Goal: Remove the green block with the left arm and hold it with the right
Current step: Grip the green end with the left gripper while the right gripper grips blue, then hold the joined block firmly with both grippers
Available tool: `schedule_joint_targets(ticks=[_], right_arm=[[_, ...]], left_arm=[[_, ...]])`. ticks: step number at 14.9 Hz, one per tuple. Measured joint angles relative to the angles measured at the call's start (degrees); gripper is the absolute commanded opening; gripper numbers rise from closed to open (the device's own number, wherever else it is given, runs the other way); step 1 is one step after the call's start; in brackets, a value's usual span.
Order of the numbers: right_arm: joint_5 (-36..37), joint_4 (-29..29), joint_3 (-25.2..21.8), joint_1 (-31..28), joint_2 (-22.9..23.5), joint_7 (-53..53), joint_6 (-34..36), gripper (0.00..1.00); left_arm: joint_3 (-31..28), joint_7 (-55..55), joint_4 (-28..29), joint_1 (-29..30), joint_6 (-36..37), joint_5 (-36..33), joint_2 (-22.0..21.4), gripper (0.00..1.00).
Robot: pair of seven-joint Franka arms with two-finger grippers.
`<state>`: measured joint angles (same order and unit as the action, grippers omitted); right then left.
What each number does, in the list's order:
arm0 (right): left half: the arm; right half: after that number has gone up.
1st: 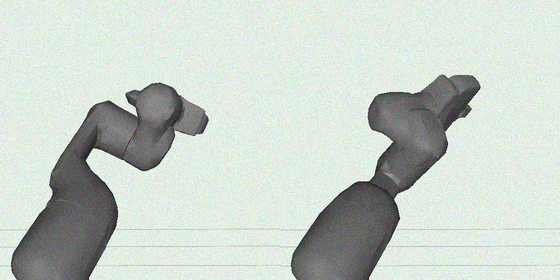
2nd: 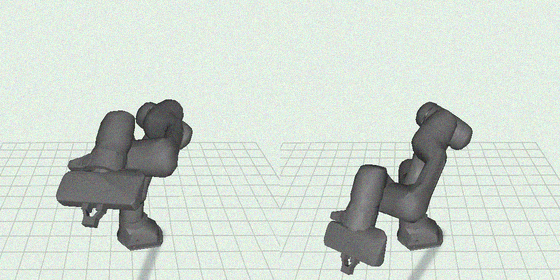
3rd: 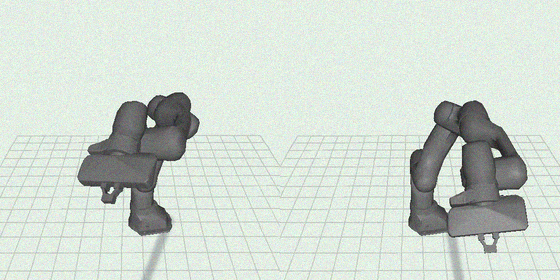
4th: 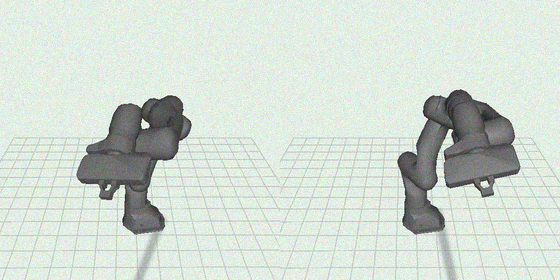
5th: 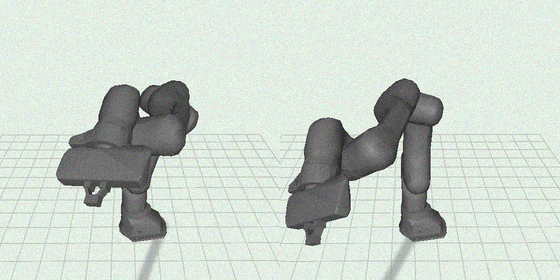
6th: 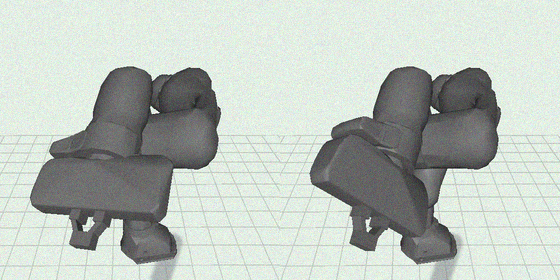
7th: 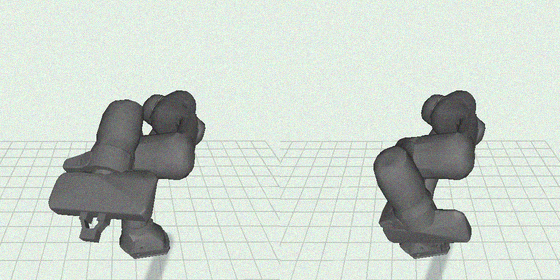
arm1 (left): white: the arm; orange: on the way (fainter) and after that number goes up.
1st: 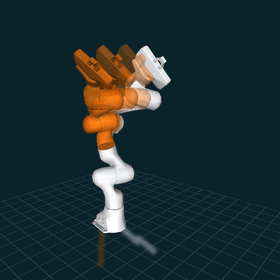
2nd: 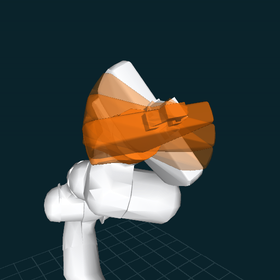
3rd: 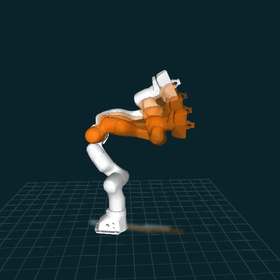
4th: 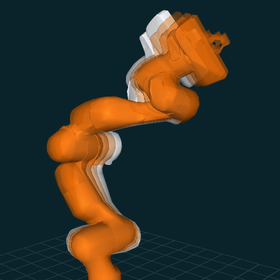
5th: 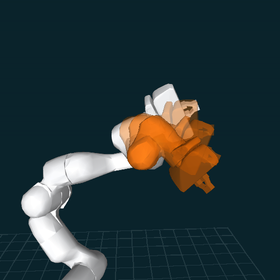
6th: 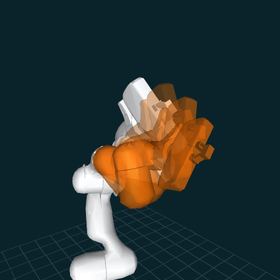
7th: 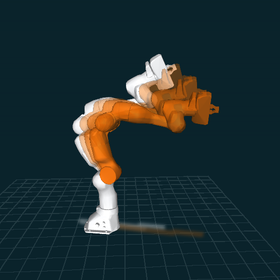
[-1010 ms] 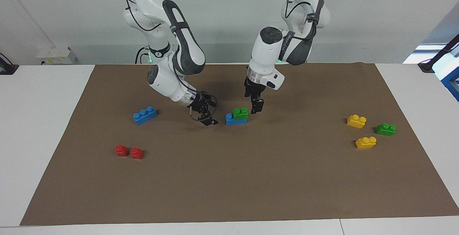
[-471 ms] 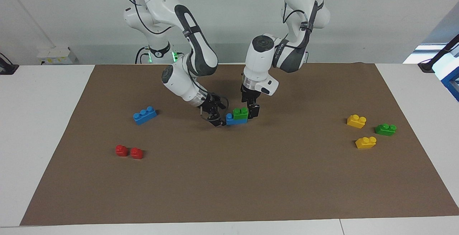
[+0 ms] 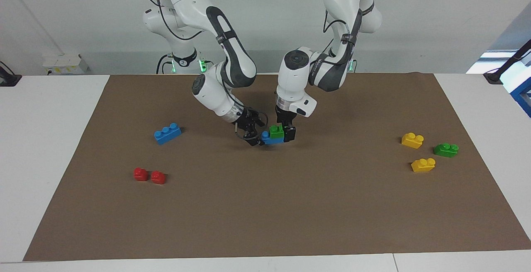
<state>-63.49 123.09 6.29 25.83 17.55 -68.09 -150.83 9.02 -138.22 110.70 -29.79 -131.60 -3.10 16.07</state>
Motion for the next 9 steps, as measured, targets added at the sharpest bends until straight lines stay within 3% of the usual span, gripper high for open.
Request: schedule_joint_targets(ticks=[9], right_arm=[[-0.2, -0.1, 0.0, 1.1, 0.1, 0.0, -0.9, 0.99]], left_arm=[[0.0, -0.1, -0.1, 0.0, -0.4, -0.4, 0.4, 0.88]])
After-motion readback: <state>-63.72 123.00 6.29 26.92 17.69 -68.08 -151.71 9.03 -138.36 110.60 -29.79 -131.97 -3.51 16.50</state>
